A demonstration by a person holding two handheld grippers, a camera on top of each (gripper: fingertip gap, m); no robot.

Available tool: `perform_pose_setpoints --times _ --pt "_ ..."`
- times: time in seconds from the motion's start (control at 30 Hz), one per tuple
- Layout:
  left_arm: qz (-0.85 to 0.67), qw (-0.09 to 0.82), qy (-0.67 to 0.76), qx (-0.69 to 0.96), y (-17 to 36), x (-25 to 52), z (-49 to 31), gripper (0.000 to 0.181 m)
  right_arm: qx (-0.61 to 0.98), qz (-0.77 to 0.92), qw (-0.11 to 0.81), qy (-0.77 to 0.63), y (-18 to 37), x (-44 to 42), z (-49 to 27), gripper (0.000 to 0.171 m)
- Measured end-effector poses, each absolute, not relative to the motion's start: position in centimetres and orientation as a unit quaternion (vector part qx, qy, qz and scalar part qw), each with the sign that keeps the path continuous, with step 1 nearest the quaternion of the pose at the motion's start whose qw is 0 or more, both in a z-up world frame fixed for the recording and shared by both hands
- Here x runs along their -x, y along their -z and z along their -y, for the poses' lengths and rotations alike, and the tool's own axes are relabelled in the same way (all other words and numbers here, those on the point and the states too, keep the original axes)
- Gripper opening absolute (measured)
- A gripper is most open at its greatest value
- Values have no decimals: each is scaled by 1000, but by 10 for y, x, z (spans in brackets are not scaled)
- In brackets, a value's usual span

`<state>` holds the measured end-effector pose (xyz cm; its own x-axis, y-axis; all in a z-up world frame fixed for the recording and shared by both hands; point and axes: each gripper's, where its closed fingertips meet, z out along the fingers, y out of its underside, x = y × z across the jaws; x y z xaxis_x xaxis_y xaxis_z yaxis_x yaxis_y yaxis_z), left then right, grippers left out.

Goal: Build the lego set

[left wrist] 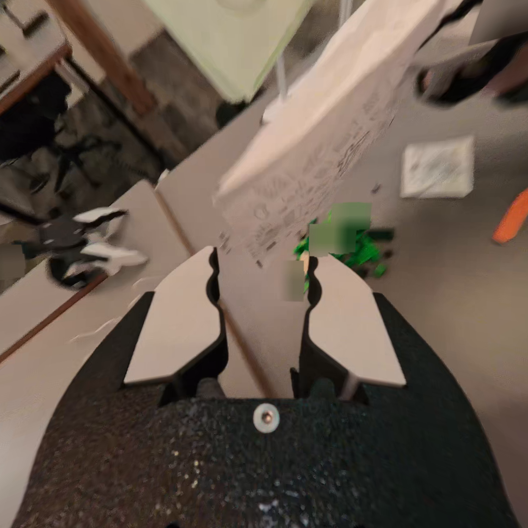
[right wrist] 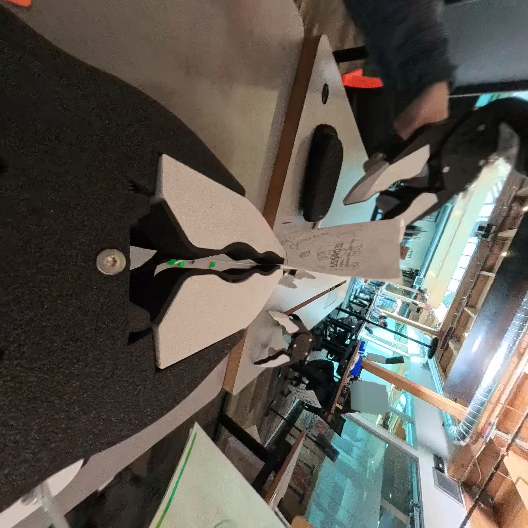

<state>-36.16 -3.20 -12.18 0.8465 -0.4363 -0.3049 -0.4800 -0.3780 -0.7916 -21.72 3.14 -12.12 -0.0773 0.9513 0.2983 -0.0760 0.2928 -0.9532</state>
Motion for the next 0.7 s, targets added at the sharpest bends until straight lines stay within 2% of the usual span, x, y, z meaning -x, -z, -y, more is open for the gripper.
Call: perform_pose_setpoints --times 0.07,0.17,0.23,0.3,0.37,0.4,0.6,0.7 --pt "-251 560 56 787 118 353 33 71 373 566 556 -481 107 204 -29 0" --pt "-229 595 180 749 127 332 36 79 360 583 531 -499 101 191 -16 0" --pt "-241 600 207 734 132 315 36 71 351 603 504 -509 103 185 -3 0" --pt "-264 590 177 742 142 307 31 55 348 616 504 -495 106 182 3 0" --pt "-296 587 181 731 143 293 35 14 354 618 506 -487 109 181 4 0" --pt "-305 592 188 722 140 289 38 0 358 615 509 -484 110 180 3 0" --pt "-344 565 199 723 150 253 43 0 380 625 506 -456 127 193 14 0" --pt "-317 588 165 726 145 276 45 0 393 628 525 -418 130 186 2 0"
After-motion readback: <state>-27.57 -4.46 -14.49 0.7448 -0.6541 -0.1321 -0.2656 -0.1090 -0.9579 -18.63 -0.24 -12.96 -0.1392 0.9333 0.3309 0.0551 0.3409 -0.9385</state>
